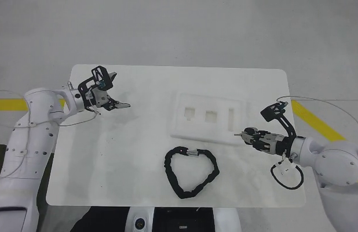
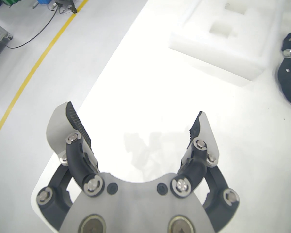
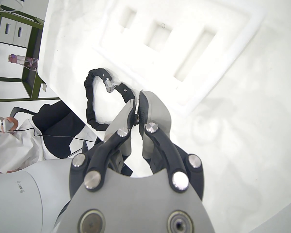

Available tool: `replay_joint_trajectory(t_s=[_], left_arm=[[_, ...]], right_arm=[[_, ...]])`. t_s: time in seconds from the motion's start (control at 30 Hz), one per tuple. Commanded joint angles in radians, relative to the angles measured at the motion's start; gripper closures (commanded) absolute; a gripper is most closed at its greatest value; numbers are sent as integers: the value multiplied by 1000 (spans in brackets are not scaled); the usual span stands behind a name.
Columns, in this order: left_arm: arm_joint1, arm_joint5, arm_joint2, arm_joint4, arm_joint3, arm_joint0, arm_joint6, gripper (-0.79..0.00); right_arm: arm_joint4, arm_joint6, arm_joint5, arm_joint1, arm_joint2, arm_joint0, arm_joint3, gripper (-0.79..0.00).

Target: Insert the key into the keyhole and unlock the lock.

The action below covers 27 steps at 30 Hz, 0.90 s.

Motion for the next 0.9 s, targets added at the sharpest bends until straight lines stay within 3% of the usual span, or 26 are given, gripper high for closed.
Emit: replay_joint_trajectory(t_s=[0.0,0.4,0.87], left_arm=[[3,1,34,-15,-39,16,-9,-785],[75,1,243,-45,-283,95,-36,-785],[123,1,466,-127,-407,22,-86,-785]], right_arm=[[0,0,0,0,0,0,0,0],[0,0,0,0,0,0,0,0],[0,0,0,0,0,0,0,0]])
